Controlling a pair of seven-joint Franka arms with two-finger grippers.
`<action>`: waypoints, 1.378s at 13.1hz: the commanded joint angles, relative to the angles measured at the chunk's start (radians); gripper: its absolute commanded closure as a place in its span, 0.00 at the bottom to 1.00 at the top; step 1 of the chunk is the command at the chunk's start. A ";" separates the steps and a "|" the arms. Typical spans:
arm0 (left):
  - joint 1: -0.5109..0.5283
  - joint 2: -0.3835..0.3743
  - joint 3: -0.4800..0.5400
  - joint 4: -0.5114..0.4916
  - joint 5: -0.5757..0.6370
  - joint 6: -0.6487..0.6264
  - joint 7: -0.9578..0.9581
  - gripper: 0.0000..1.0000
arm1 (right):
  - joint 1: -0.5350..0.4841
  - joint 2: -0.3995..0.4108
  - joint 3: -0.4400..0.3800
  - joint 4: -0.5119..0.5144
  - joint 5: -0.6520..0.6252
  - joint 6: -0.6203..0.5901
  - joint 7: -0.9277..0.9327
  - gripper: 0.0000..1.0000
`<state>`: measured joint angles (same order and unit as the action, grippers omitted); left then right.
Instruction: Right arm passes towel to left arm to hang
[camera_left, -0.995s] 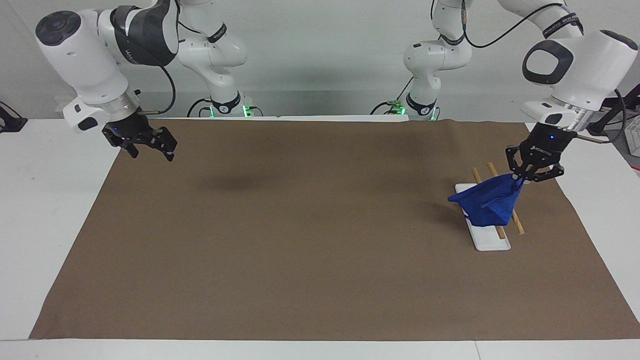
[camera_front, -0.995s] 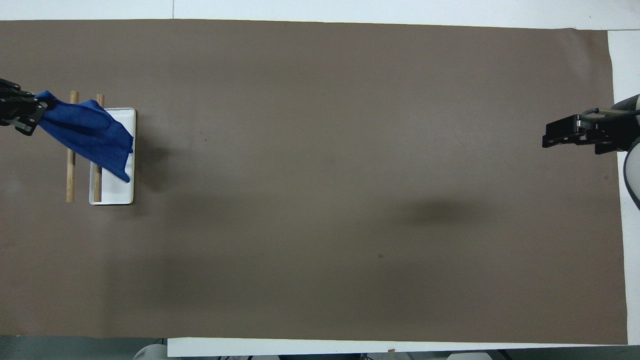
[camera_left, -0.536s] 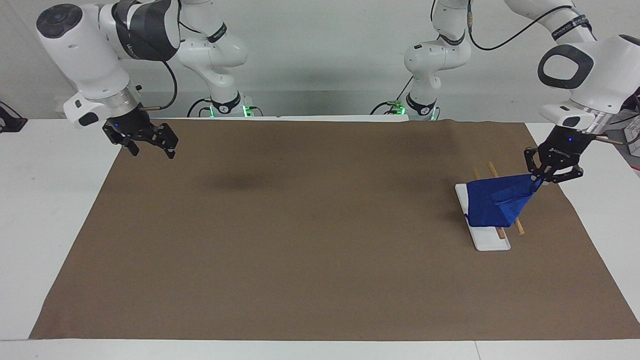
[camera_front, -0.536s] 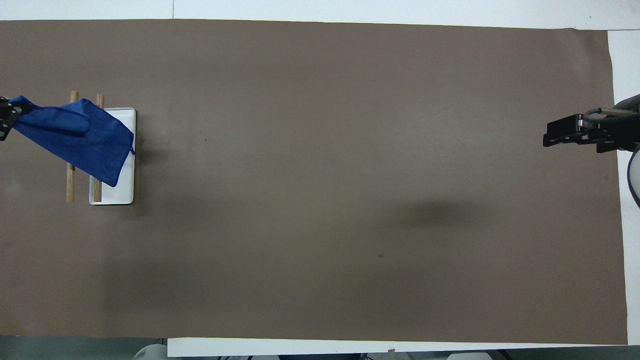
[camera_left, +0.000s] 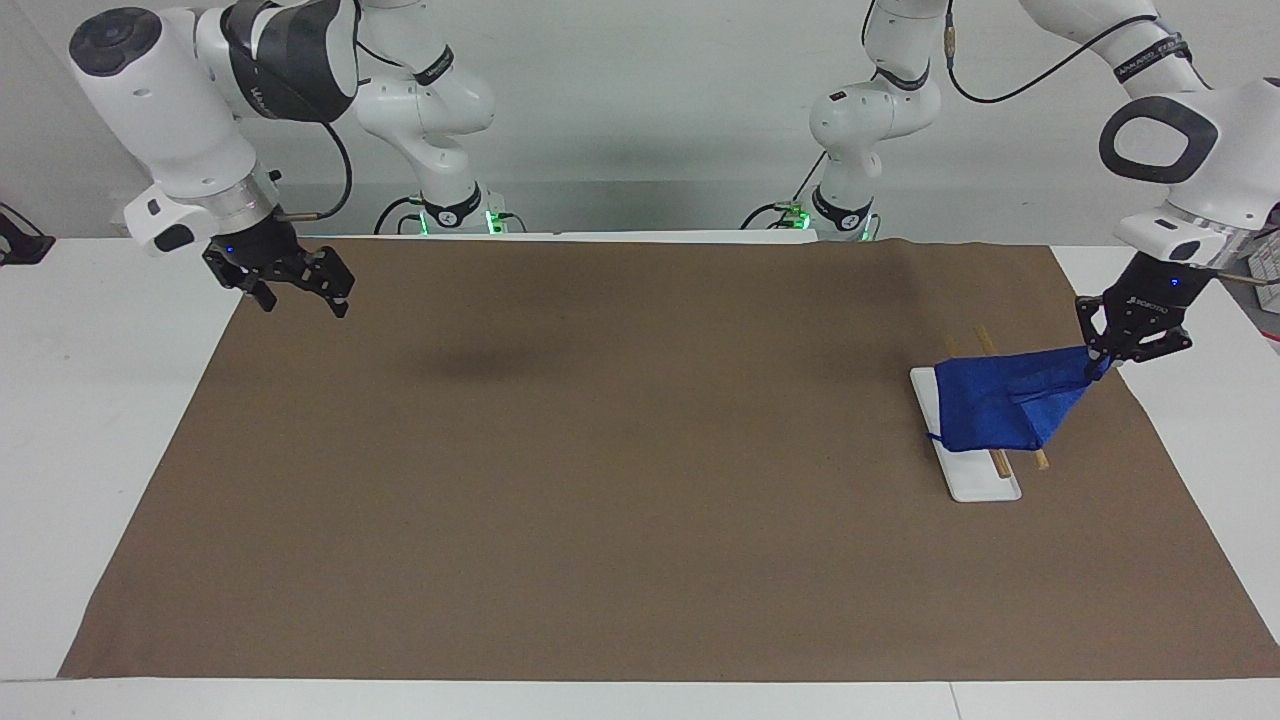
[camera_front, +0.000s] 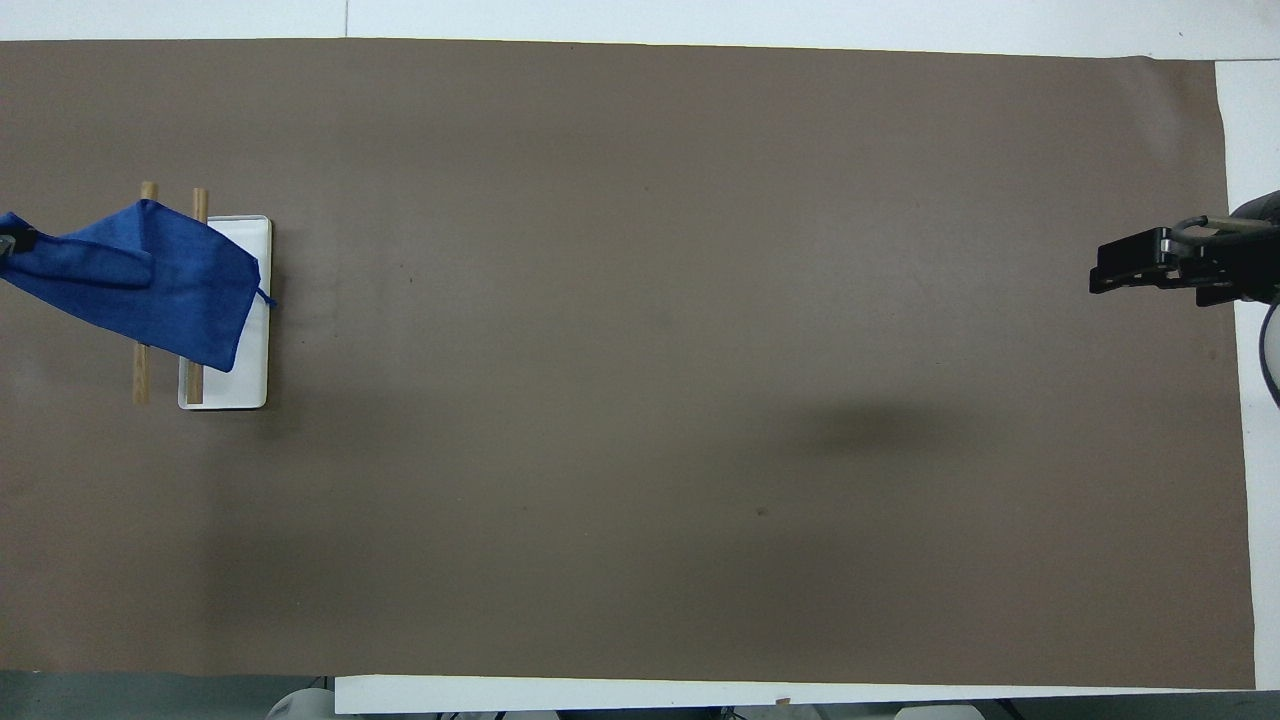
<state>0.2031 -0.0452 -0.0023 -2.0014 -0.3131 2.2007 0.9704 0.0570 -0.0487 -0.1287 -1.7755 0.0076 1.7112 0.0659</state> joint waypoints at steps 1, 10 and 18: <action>0.035 -0.007 -0.004 -0.034 -0.011 0.025 -0.019 0.99 | -0.022 -0.008 0.009 -0.001 -0.014 -0.012 -0.021 0.00; 0.062 0.010 -0.004 -0.036 -0.011 0.047 -0.067 0.56 | -0.069 -0.010 0.041 -0.002 -0.012 -0.015 -0.023 0.00; 0.061 0.007 -0.001 -0.037 -0.001 -0.013 -0.324 0.00 | -0.068 -0.010 0.041 -0.002 -0.012 -0.015 -0.023 0.00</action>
<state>0.2560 -0.0310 0.0012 -2.0282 -0.3141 2.2174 0.7540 0.0049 -0.0487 -0.1011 -1.7756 0.0076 1.7078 0.0657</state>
